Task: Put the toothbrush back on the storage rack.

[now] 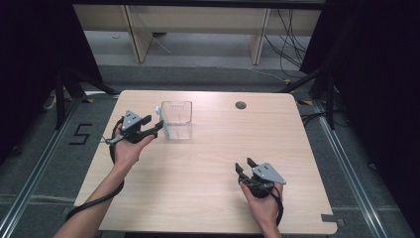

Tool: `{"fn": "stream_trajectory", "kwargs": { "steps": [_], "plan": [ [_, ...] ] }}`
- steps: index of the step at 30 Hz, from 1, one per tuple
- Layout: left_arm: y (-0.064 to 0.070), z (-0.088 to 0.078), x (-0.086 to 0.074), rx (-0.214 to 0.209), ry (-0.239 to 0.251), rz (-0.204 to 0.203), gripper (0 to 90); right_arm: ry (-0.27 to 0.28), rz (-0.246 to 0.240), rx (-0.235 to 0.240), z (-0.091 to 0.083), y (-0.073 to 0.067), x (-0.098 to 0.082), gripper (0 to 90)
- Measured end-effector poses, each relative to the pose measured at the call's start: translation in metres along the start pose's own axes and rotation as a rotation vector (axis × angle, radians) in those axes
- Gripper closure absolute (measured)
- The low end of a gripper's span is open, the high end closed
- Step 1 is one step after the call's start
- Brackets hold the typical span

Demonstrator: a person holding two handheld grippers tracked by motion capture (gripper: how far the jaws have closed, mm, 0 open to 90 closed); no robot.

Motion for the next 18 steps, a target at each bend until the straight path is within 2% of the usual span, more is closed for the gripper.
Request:
{"fn": "stream_trajectory", "kwargs": {
  "steps": [5,6,10,11,12,14,15,18],
  "plan": [
    [0.002,-0.005,-0.002,-0.006,-0.002,0.004,43.3,-0.001,0.001,-0.001,0.0,0.0,0.0,50.4],
    [0.003,-0.007,-0.002,-0.007,-0.004,0.006,43.2,-0.007,0.018,0.0,0.0,-0.001,0.0,50.4],
    [0.006,-0.011,-0.007,-0.01,-0.005,0.002,42.8,0.006,-0.005,-0.015,-0.001,0.002,0.0,50.4],
    [0.007,-0.012,-0.007,-0.009,-0.006,0.001,42.7,-0.007,0.018,-0.005,-0.001,0.0,0.0,50.4],
    [0.007,-0.012,-0.008,-0.021,0.009,0.012,42.7,-0.007,0.018,-0.002,-0.001,0.0,0.0,50.4],
    [0.008,-0.016,-0.01,-0.009,-0.007,-0.003,42.5,-0.004,0.018,-0.001,-0.001,0.0,0.0,50.4],
    [0.008,-0.018,-0.01,-0.009,-0.006,-0.003,42.4,0.007,-0.005,-0.012,-0.001,0.002,0.001,50.4],
    [0.008,-0.022,-0.011,-0.009,0.001,-0.001,42.2,0.013,-0.013,-0.011,-0.001,0.002,0.0,50.3]
  ]
}}
Point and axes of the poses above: each handheld gripper's, and its own axes: z roughly forward along the jaws, x roughly out of its top, y roughly to its right, the point moved 4 cm from there along z, roughly forward along the jaws, and after that the axes turned 9 degrees about -x, right-handed, at the moved point
